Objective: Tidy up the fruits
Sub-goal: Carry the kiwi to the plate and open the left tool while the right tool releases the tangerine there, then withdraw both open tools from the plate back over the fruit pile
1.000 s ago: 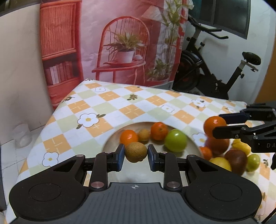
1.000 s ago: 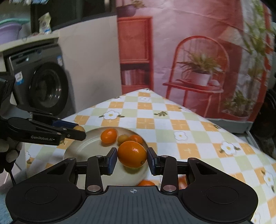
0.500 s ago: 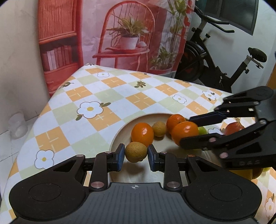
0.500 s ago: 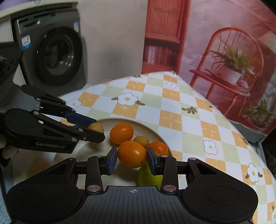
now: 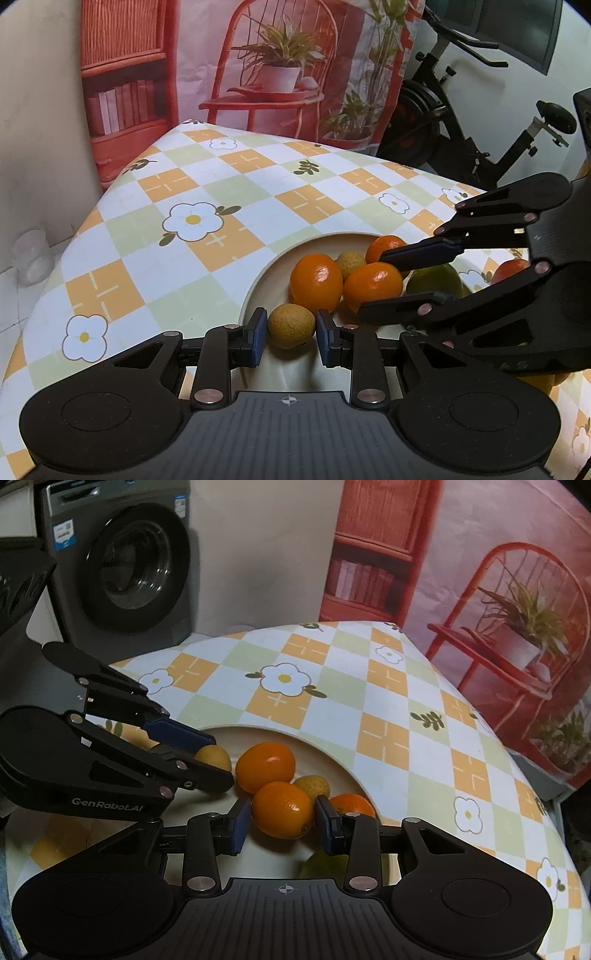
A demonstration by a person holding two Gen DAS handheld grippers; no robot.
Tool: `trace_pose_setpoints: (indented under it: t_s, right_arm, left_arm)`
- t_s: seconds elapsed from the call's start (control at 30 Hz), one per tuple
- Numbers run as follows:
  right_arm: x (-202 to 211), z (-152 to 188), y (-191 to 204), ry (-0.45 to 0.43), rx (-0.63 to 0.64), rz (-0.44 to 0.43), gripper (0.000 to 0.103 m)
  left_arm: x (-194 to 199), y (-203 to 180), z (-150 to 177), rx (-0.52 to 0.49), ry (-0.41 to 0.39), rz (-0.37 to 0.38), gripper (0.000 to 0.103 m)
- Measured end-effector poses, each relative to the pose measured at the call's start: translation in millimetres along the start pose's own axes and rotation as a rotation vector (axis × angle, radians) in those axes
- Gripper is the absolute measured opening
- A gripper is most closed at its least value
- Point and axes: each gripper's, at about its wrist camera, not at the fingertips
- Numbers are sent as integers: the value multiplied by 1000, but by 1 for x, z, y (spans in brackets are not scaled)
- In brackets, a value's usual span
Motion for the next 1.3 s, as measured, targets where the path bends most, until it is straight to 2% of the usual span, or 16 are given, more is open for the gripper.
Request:
trace_pose_setpoints:
  t_s: [0.43,0.73,1.0,1.3]
  right_arm:
    - [-2,-2,3,-6,35,24,35]
    - [19,1,-5,-51,14,56,35]
    - [62,12,-25,-141,-107,87,35]
    - [113,54,-48,-219,-294,127,35]
  left_arm:
    - [-2,4,0,22,0,22,30]
    - [7,0,-4,30,-24,0,31]
    - [32,-20,-15,8,-69,-48,37]
    - [59,-57,-30,-20,-113,-93,37]
Point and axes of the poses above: each gripper's, at about its wrist camera, not at the fingertips, and x roughly against the way its jaws point, y to its left, z to its underside, and after that the axes turned 8 degrees about z, right-handed
